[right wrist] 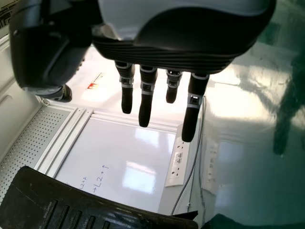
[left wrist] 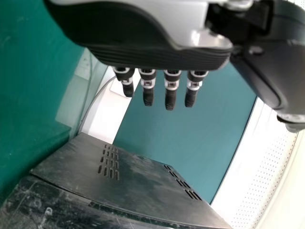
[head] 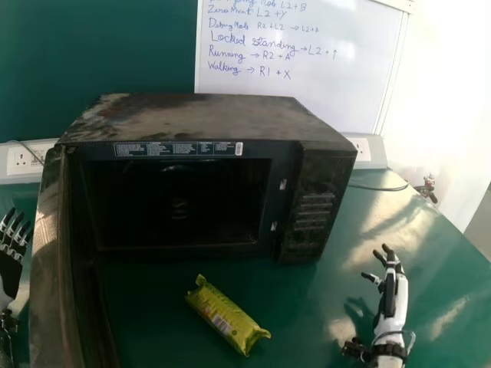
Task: Put biscuit inside oven
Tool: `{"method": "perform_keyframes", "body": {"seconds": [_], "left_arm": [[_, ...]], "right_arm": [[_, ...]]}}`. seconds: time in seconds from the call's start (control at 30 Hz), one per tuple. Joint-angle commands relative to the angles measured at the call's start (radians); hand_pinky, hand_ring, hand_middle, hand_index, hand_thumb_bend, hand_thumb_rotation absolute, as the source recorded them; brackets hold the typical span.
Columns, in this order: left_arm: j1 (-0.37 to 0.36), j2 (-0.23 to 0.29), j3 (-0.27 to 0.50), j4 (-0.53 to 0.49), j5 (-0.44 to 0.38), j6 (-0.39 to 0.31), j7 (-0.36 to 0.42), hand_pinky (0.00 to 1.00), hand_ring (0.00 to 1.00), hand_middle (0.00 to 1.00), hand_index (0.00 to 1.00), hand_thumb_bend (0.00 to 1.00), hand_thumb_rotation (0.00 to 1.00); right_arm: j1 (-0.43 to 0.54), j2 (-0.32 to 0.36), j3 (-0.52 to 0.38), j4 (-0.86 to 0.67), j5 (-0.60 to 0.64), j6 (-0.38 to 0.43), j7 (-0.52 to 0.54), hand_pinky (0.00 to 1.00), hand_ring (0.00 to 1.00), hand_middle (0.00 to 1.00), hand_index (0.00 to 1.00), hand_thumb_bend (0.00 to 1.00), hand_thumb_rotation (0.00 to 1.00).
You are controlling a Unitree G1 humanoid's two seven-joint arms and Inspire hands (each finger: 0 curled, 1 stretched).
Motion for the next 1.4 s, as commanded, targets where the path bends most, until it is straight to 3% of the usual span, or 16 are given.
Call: {"method": "perform_keyframes", "body": {"seconds": [0.0, 0.33, 0.6, 0.83, 1.07, 1.23, 1.37], "left_arm": [[0.056, -0.088, 0.002, 0.051, -0.014, 0.016, -0.002, 0.00, 0.42, 0.62, 0.85, 0.81, 0.80], [0.057, -0.091, 0.000, 0.048, -0.012, 0.012, 0.000, 0.00, 0.42, 0.62, 0.86, 0.81, 0.80], [0.055, -0.089, 0.000, 0.051, -0.010, 0.008, 0.003, 0.00, 0.42, 0.61, 0.86, 0.81, 0.80], [0.055, -0.091, 0.000, 0.049, -0.012, 0.012, -0.003, 0.00, 0.42, 0.62, 0.86, 0.79, 0.81], [0.054, -0.090, 0.001, 0.052, -0.013, 0.012, -0.008, 0.00, 0.43, 0.63, 0.86, 0.79, 0.81], [0.055, -0.093, 0.000, 0.049, -0.010, 0.008, 0.003, 0.00, 0.43, 0.62, 0.86, 0.79, 0.81], [0.055, -0.093, 0.001, 0.050, -0.012, 0.005, -0.006, 0.00, 0.43, 0.62, 0.86, 0.78, 0.82]], "right_arm": [[0.024, -0.011, 0.006, -0.005, -0.007, -0.003, 0.015, 0.61, 0.75, 0.82, 0.90, 0.71, 0.99], [0.040, -0.052, 0.024, -0.020, -0.017, -0.023, 0.083, 0.60, 0.73, 0.81, 0.90, 0.76, 0.99], [0.077, -0.120, 0.067, -0.077, -0.087, -0.050, 0.144, 0.56, 0.72, 0.82, 0.91, 0.69, 0.99], [0.110, -0.159, 0.098, -0.180, -0.131, -0.006, 0.189, 0.56, 0.71, 0.82, 0.90, 0.71, 0.97], [0.135, -0.186, 0.112, -0.285, -0.167, 0.044, 0.220, 0.56, 0.72, 0.82, 0.91, 0.87, 0.99], [0.154, -0.198, 0.115, -0.351, -0.171, 0.078, 0.242, 0.61, 0.75, 0.83, 0.90, 0.92, 0.97], [0.167, -0.207, 0.114, -0.401, -0.161, 0.119, 0.276, 0.65, 0.79, 0.86, 0.92, 0.92, 0.90]]}}
